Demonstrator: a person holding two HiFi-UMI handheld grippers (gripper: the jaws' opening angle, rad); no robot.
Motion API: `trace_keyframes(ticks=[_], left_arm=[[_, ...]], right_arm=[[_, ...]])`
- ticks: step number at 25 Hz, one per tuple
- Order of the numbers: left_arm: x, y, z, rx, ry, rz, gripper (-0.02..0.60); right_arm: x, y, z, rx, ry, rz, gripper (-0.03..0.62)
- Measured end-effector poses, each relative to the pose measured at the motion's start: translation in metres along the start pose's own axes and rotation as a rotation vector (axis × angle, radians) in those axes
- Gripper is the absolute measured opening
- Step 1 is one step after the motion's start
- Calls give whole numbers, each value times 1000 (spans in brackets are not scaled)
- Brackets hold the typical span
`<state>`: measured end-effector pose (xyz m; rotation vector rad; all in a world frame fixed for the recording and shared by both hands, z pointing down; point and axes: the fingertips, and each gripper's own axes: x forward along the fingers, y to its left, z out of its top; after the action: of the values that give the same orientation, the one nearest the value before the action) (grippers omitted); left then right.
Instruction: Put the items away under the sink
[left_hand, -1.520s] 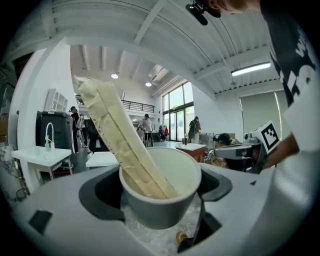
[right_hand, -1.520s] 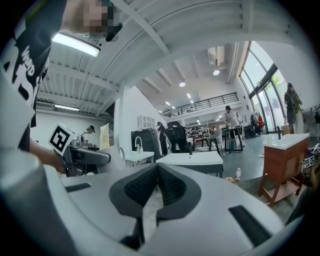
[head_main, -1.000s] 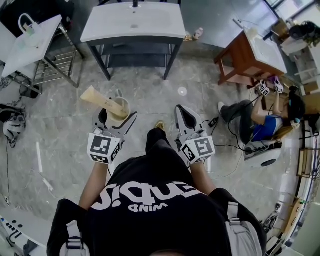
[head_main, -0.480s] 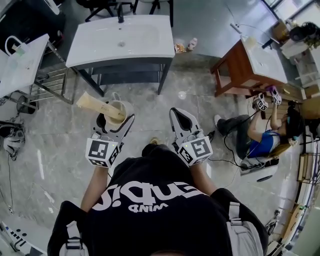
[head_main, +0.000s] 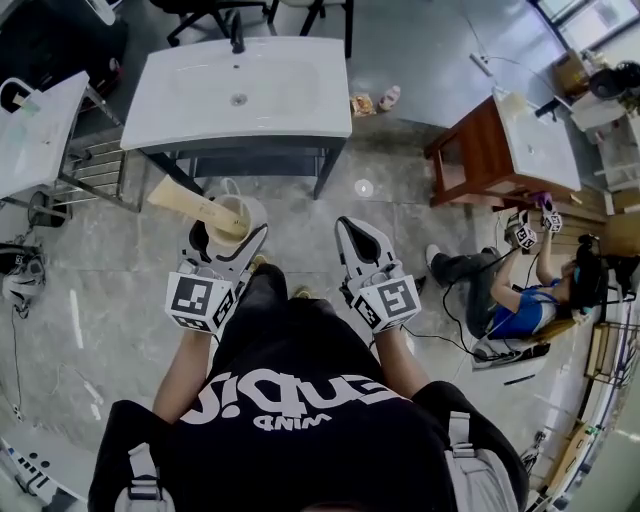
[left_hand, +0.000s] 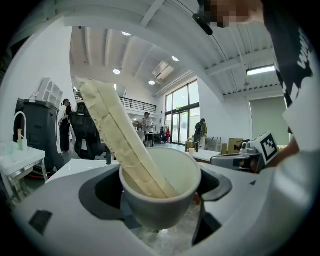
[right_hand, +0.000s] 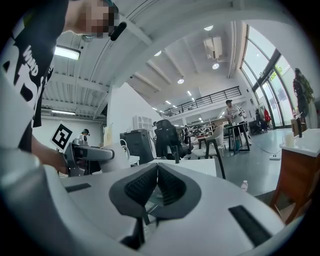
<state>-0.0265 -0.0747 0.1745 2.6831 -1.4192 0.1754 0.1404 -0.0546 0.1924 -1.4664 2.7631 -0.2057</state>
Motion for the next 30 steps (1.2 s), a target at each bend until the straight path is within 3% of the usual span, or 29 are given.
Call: trace_keyframes(ticks=[9, 16, 30], left_arm=[[34, 42, -12, 65, 17, -5, 443], [64, 59, -43, 80, 15, -38, 443], [125, 101, -173, 86, 28, -17, 443]], right_arm=[[57, -6, -13, -10, -6, 17, 18], [93, -26, -41, -27, -13, 26, 18], [159, -69, -162, -28, -3, 50, 18]])
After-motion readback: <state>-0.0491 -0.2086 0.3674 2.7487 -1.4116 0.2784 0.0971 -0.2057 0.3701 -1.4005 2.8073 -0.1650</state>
